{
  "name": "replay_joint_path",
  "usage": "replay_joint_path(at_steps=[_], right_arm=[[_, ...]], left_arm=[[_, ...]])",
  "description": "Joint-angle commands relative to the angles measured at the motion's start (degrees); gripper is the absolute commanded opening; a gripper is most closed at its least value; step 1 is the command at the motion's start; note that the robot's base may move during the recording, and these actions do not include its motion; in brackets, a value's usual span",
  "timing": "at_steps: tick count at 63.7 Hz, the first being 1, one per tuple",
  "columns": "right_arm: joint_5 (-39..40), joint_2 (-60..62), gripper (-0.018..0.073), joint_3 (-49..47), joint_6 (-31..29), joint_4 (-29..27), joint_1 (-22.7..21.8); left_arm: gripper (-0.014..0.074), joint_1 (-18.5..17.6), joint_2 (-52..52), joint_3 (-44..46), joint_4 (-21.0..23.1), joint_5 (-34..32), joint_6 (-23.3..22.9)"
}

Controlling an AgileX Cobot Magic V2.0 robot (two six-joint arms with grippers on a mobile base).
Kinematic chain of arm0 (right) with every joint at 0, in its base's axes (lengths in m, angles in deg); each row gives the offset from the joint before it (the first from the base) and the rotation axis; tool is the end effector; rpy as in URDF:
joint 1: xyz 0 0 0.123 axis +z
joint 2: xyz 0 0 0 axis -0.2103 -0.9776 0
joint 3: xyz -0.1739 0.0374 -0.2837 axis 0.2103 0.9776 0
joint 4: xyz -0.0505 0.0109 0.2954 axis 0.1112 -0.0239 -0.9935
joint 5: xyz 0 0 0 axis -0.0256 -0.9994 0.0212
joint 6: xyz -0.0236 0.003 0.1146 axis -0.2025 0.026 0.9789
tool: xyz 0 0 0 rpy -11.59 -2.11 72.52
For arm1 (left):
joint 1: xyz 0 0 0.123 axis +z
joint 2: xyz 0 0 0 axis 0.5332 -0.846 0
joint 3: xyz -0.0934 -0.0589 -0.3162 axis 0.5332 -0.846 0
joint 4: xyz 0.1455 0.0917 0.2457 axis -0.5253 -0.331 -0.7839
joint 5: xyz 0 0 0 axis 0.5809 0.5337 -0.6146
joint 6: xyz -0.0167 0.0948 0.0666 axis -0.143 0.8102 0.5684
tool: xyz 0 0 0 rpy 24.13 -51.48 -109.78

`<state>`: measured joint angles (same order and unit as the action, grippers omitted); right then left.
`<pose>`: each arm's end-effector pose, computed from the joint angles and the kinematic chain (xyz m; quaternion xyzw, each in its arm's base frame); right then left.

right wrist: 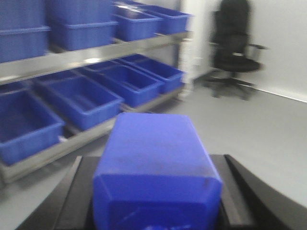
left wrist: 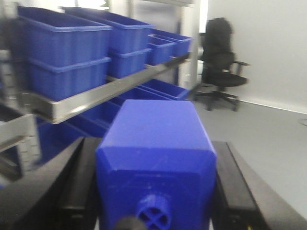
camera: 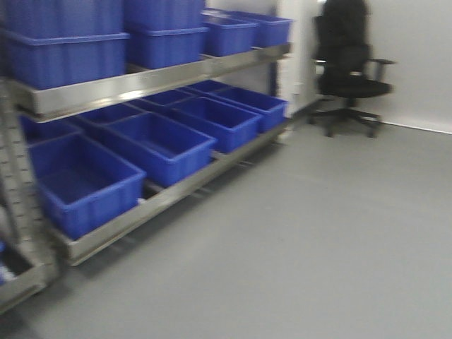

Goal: Pick and sort blue part to right shelf
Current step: 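Turn and drive the base up to the shelf of blue bins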

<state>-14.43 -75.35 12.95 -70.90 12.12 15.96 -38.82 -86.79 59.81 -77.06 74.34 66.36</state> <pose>0.0911 0.0056 0.2818 -0.0138 0.7125 0.0305 0.7009 0.0590 -0.0109 0.3578 0.0258 0.7024 -0.0799 0.7068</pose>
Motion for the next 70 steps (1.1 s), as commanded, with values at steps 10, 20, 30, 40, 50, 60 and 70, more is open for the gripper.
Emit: replay_joint_path(at_steps=[10, 20, 30, 40, 50, 60, 70], right_arm=[[5.1, -0.4, 0.0396, -1.8, -0.3, 0.5, -0.1], [5.1, -0.4, 0.0396, -1.8, -0.3, 0.5, -0.1], [5.1, -0.4, 0.0396, -1.8, -0.3, 0.5, -0.1], [5.1, -0.4, 0.0396, -1.8, -0.3, 0.5, -0.1], [5.1, -0.4, 0.0396, -1.8, -0.3, 0.5, -0.1], [5.1, -0.4, 0.0396, -1.8, -0.3, 0.5, -0.1], [5.1, -0.4, 0.0396, -1.8, -0.3, 0.5, -0.1]], left_arm=[[0.0386, -0.3, -0.6, 1.6, 0.3, -5.2, 0.0], [0.0386, -0.3, -0.6, 1.6, 0.3, -5.2, 0.0], [0.0386, -0.3, -0.6, 1.6, 0.3, -5.2, 0.0], [0.0386, -0.3, -0.6, 1.6, 0.3, -5.2, 0.0], [0.0386, -0.3, -0.6, 1.6, 0.3, -5.2, 0.0], [0.0386, -0.3, -0.6, 1.6, 0.3, -5.2, 0.0], [0.0386, -0.3, -0.6, 1.6, 0.3, -5.2, 0.0]])
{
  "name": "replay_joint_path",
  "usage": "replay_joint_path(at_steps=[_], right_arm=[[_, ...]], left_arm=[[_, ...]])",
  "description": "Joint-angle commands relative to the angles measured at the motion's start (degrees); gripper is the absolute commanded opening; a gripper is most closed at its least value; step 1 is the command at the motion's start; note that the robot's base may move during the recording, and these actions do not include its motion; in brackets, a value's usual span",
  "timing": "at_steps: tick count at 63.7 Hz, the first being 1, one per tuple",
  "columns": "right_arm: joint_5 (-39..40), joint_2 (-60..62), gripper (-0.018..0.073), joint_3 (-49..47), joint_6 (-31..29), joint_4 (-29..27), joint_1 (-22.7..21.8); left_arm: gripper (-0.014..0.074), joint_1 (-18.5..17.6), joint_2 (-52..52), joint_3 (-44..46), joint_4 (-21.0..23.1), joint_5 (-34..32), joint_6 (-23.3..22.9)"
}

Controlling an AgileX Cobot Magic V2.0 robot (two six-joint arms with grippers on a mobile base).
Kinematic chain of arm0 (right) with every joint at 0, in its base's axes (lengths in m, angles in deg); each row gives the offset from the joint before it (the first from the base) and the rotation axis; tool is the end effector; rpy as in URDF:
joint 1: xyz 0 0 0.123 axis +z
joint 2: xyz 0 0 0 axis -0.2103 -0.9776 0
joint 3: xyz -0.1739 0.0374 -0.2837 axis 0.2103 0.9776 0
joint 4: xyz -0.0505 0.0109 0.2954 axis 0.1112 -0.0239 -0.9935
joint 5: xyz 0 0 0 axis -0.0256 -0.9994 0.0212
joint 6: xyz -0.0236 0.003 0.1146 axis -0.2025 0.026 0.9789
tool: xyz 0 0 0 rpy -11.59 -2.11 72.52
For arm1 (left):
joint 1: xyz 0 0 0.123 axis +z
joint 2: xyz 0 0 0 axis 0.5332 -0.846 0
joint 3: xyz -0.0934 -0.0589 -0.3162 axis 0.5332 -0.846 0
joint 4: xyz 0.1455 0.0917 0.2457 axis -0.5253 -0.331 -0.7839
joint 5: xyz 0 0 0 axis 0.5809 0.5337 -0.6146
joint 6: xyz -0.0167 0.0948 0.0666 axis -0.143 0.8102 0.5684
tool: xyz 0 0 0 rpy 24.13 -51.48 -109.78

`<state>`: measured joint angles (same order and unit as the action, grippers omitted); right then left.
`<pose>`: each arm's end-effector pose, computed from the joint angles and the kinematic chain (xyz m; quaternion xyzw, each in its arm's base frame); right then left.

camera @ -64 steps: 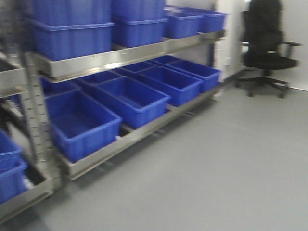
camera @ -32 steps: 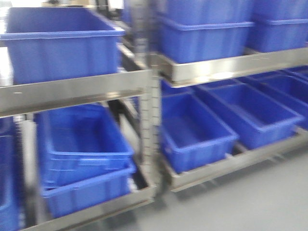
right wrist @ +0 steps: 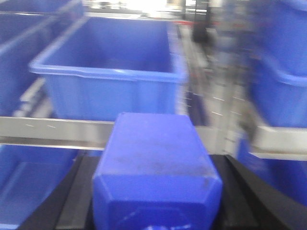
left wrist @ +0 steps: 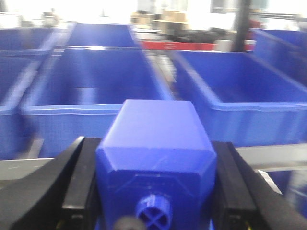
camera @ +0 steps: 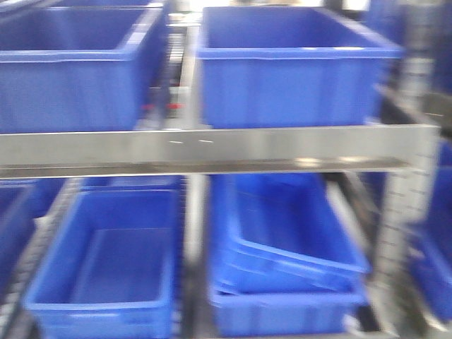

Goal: Pick and sort blue part to right shelf
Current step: 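Turn and drive the base up to the shelf of blue bins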

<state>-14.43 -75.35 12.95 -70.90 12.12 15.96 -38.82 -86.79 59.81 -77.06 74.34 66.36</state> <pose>0.0911 0.0056 0.2818 -0.0138 0.7125 0.0305 0.7009 0.0590 -0.0109 0.3578 0.0258 0.7024 -0.0799 0.7068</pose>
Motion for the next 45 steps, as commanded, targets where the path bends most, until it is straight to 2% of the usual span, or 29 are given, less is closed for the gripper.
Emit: replay_joint_path(at_steps=[1, 45], right_arm=[[5.1, -0.4, 0.0396, -1.8, -0.3, 0.5, -0.1], [5.1, -0.4, 0.0396, -1.8, -0.3, 0.5, -0.1]], left_arm=[[0.0386, -0.3, -0.6, 1.6, 0.3, -5.2, 0.0], [0.0386, -0.3, -0.6, 1.6, 0.3, -5.2, 0.0]])
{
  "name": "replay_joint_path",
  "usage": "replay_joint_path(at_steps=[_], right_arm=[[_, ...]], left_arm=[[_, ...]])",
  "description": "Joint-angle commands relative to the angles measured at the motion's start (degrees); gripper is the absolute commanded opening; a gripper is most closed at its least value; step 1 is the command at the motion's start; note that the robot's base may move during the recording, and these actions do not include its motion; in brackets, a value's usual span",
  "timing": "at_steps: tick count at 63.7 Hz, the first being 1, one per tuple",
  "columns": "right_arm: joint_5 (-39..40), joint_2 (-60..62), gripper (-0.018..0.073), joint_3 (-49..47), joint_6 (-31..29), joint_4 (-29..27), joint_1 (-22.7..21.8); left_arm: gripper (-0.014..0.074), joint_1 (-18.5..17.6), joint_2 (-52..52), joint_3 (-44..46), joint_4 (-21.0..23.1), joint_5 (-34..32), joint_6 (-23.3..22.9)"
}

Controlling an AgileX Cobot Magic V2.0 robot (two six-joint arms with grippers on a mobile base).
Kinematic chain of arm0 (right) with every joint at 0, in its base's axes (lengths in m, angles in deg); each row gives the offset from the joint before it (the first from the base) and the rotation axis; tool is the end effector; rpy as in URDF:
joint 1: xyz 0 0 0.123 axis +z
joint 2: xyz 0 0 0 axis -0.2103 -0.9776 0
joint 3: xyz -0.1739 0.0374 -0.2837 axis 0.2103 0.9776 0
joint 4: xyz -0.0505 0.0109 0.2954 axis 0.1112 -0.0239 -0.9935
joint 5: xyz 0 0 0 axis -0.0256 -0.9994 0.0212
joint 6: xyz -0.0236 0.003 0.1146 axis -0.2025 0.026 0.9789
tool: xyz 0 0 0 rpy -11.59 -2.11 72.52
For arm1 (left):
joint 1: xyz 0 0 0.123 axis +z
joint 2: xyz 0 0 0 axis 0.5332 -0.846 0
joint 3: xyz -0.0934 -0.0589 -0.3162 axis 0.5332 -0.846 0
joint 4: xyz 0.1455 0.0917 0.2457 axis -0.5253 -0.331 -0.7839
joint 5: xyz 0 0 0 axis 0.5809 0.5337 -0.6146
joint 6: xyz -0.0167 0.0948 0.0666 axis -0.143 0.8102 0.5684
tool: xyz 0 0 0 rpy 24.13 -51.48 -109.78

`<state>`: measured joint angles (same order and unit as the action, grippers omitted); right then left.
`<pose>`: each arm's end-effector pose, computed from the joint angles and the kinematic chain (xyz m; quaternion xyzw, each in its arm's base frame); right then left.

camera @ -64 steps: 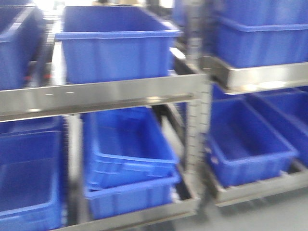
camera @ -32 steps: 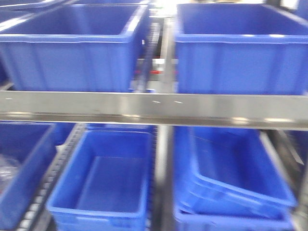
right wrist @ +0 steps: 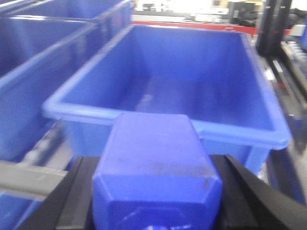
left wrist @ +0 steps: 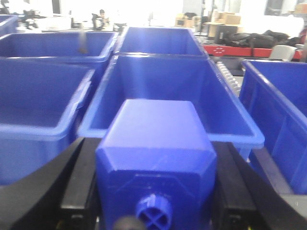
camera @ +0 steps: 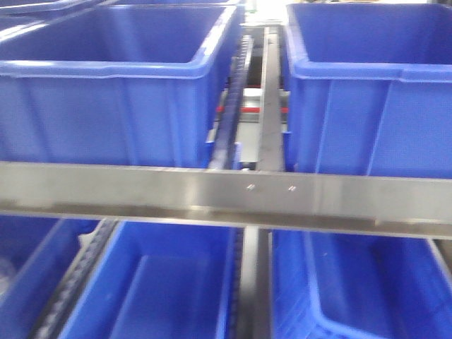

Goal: Pick and sort blue part to right shelf
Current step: 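Turn and drive the base up to the shelf of blue bins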

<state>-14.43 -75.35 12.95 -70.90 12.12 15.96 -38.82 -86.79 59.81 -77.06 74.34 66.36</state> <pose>0.0911 0.0056 0.2818 -0.0138 0.7125 0.0305 0.7009 0.0590 -0.0109 0.3578 0.0258 0.7024 -0.0799 0.7068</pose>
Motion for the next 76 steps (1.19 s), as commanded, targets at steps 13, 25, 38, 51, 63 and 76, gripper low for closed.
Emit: replay_joint_path(at_steps=[13, 25, 38, 51, 63, 76], right_arm=[[5.1, -0.4, 0.0396, -1.8, -0.3, 0.5, -0.1], [5.1, -0.4, 0.0396, -1.8, -0.3, 0.5, -0.1], [5.1, -0.4, 0.0396, -1.8, -0.3, 0.5, -0.1], [5.1, -0.4, 0.0396, -1.8, -0.3, 0.5, -0.1], [5.1, -0.4, 0.0396, -1.8, -0.3, 0.5, -0.1], [5.1, -0.4, 0.0396, -1.8, -0.3, 0.5, -0.1]], left_arm=[[0.0386, -0.3, -0.6, 1.6, 0.3, -5.2, 0.0], [0.0386, -0.3, -0.6, 1.6, 0.3, -5.2, 0.0], [0.0386, -0.3, -0.6, 1.6, 0.3, -5.2, 0.0], [0.0386, -0.3, -0.6, 1.6, 0.3, -5.2, 0.0], [0.0386, -0.3, -0.6, 1.6, 0.3, -5.2, 0.0], [0.0386, -0.3, -0.6, 1.6, 0.3, -5.2, 0.0]])
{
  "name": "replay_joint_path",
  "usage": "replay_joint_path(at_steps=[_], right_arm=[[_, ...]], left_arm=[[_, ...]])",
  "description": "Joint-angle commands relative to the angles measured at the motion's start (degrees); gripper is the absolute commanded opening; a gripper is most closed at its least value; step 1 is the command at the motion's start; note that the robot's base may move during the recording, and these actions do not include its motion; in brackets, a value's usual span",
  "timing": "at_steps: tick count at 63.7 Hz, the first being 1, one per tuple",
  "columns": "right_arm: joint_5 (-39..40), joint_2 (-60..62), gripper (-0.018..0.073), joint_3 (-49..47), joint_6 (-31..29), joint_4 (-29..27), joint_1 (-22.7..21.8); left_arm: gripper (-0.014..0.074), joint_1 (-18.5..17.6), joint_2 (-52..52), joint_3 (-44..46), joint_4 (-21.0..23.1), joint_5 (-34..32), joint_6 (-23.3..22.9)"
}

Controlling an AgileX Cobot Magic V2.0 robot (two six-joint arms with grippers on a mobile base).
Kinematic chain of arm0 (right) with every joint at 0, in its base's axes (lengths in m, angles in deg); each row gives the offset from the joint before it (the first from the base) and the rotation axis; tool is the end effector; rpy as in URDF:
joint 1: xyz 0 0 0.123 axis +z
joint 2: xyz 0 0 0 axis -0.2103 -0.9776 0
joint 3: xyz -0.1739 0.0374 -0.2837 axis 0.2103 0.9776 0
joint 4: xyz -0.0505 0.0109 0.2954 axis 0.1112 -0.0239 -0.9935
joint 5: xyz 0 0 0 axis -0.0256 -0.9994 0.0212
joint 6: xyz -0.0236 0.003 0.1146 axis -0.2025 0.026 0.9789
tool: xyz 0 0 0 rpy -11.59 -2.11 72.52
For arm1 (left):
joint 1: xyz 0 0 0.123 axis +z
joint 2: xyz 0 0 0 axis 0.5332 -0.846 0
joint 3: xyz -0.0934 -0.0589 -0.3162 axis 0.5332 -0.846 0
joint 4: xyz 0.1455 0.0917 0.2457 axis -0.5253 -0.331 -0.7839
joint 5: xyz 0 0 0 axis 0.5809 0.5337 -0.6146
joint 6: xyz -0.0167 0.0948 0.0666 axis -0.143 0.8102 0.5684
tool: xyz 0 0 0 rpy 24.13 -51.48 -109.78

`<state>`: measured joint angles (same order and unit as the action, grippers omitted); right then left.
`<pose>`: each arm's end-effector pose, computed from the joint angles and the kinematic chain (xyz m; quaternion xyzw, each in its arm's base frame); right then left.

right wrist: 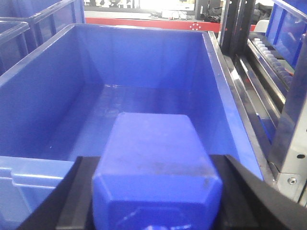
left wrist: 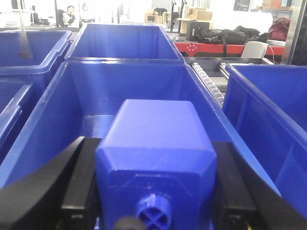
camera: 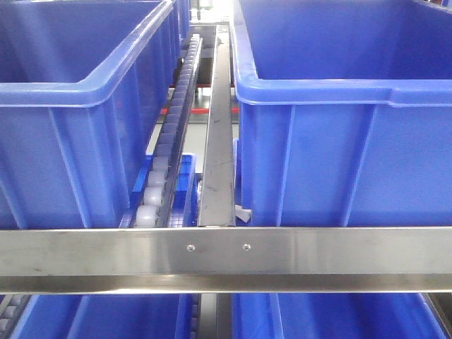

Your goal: Pick and sort blue part to right shelf

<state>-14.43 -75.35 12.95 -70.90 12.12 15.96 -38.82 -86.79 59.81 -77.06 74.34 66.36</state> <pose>0.0911 0.0056 0.2818 -0.0138 0.7125 0.0305 0.7009 0.0590 -0.0109 0.3578 0.0258 0.7024 -0.0799 0.7068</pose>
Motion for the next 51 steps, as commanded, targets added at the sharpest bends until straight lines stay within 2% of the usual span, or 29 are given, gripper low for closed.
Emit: replay_joint_path(at_steps=[1, 37, 51], right_arm=[[5.1, -0.4, 0.0396, -1.8, -0.3, 0.5, -0.1], [5.6, -0.4, 0.0396, -1.8, -0.3, 0.5, -0.1], [8.6, -0.4, 0.0396, -1.8, -0.3, 0.5, -0.1]], left_arm=[[0.0386, -0.3, -0.6, 1.6, 0.3, -5.2, 0.0], [0.0386, -0.3, -0.6, 1.6, 0.3, -5.4, 0.0], [0.0386, -0.3, -0.6, 1.6, 1.0, -5.4, 0.0]])
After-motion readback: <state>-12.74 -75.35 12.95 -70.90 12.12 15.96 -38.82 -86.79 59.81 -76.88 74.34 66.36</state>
